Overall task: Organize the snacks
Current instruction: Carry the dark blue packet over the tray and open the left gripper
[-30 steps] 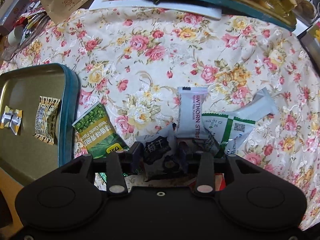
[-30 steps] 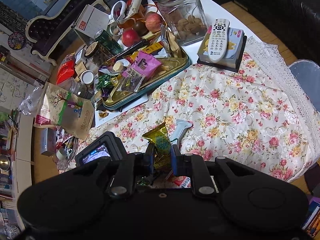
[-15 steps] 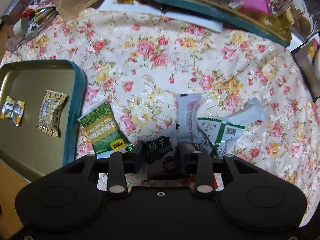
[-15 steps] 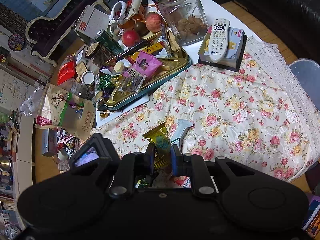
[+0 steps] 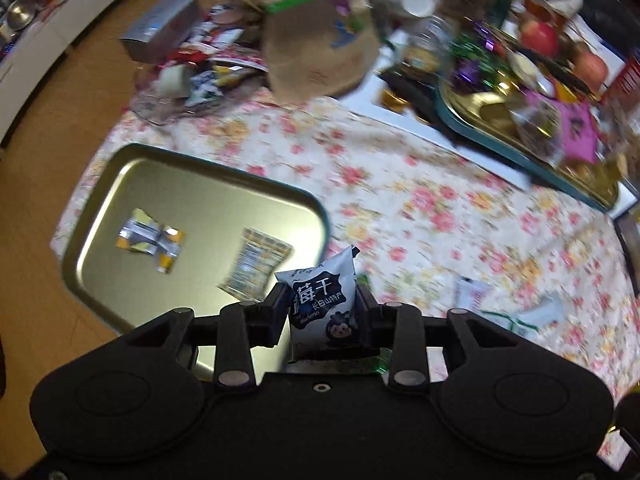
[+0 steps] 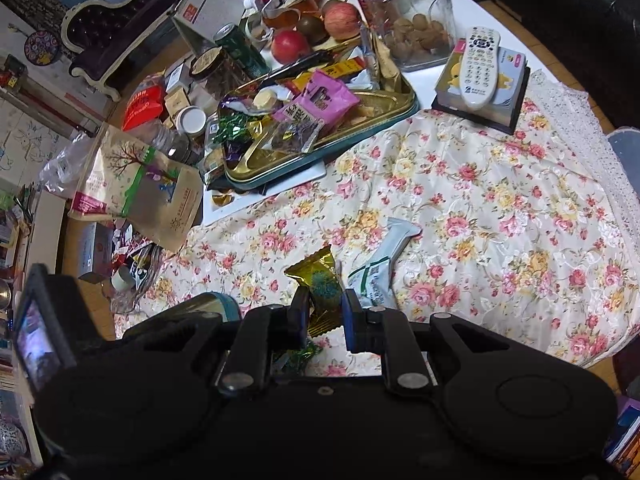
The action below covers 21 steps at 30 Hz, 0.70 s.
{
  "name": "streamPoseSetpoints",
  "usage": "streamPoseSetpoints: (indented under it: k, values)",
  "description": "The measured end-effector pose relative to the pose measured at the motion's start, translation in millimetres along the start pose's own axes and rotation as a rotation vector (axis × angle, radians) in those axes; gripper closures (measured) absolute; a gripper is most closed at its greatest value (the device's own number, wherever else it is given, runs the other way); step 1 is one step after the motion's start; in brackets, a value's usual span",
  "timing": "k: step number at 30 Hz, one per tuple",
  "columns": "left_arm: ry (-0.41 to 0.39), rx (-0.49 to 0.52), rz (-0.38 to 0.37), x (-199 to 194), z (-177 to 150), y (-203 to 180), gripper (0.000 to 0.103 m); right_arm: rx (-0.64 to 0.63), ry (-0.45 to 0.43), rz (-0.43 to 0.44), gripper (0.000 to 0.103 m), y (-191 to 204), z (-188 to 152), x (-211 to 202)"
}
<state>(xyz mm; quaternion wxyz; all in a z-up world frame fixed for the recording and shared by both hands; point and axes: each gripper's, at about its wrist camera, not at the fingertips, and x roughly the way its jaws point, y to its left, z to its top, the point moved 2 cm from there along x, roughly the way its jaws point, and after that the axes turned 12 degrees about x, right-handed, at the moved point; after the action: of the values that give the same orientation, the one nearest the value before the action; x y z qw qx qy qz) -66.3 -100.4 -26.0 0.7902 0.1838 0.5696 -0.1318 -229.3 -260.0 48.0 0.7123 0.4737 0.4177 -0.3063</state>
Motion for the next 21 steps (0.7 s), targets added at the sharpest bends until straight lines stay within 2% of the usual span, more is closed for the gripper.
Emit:
streamPoseSetpoints:
  k: [5,13,18,21]
  values:
    - [-0.024,-0.044,0.074,1,6,44,0.059,-0.035,0.023,-0.008,0.085,24,-11,17]
    - [0.075,-0.154,0.021,21,5,109,0.059,-0.128,0.063,-0.027,0.085,70,-36,51]
    - [0.093,-0.208,0.037,22,6,136,0.059,-0.179,0.105,-0.024,0.085,96,-55,71]
    - [0.095,-0.215,0.020,22,8,146,0.059,-0.207,0.141,-0.022,0.085,109,-68,82]
